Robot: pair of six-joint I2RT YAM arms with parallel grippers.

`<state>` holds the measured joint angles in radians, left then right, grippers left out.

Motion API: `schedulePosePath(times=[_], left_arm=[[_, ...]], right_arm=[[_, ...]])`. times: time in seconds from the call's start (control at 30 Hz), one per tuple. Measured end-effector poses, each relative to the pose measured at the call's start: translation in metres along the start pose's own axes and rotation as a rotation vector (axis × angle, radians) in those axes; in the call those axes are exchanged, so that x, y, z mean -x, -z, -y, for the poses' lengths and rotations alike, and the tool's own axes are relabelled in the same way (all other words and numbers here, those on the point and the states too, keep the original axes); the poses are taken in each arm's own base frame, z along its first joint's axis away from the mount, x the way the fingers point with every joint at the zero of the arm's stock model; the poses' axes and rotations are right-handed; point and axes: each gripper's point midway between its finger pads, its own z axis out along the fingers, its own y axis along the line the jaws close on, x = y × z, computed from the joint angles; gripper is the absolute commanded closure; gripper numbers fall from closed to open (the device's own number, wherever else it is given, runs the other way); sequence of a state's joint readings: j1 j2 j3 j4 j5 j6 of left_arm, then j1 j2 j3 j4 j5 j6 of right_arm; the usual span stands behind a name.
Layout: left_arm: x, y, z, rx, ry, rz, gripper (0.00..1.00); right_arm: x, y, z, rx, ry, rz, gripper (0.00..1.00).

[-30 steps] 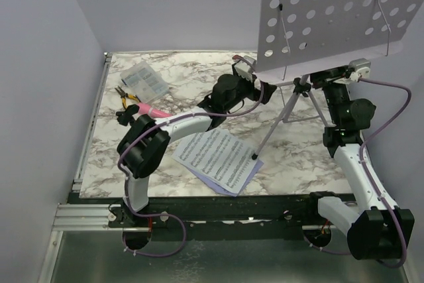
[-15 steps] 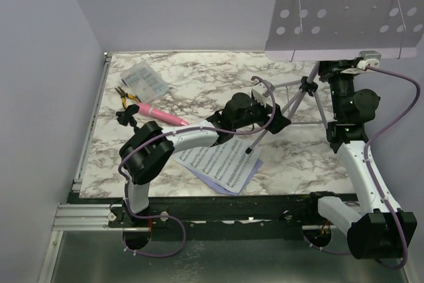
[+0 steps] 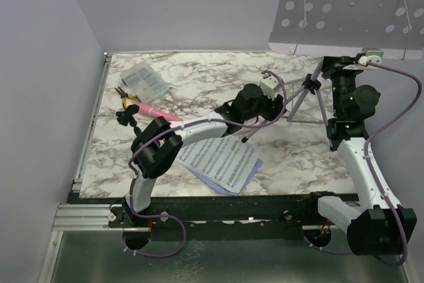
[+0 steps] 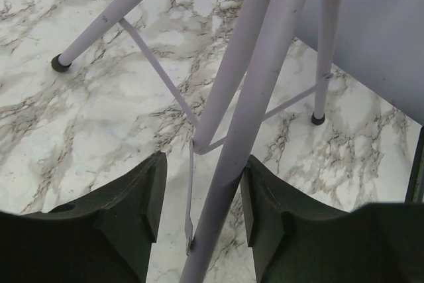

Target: Set up the instrument practice props

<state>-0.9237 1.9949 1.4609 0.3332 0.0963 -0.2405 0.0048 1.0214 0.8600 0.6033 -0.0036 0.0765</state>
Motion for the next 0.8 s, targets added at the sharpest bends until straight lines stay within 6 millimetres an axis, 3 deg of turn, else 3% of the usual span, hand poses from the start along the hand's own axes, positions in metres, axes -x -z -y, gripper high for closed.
schedulePosePath(times=[0.27,0.5,0.67,0.8], left_arm=[[0.02,-0.009,-0.038,0.005,0.007,-0.036,0.56],[0.02,-0.012,-0.049,-0.031,-0.003,-0.054,0.61],[0.007,-0.012,-0.065,-0.028,-0.045,-0.064,0.53],[-0.013,-0.011,-0.083,-0.007,-0.071,-0.085,0.37]], right_arm=[[-0.007,-0.018,0.008,-0.045,-0.009,0.002,0.99],[-0.013,-0.026,-0.002,-0.019,-0.017,0.016,0.99],[-0.022,-0.031,-0.031,0.03,0.027,0.023,0.99],[-0.024,-0.033,-0.056,0.079,0.069,0.041,0.99]])
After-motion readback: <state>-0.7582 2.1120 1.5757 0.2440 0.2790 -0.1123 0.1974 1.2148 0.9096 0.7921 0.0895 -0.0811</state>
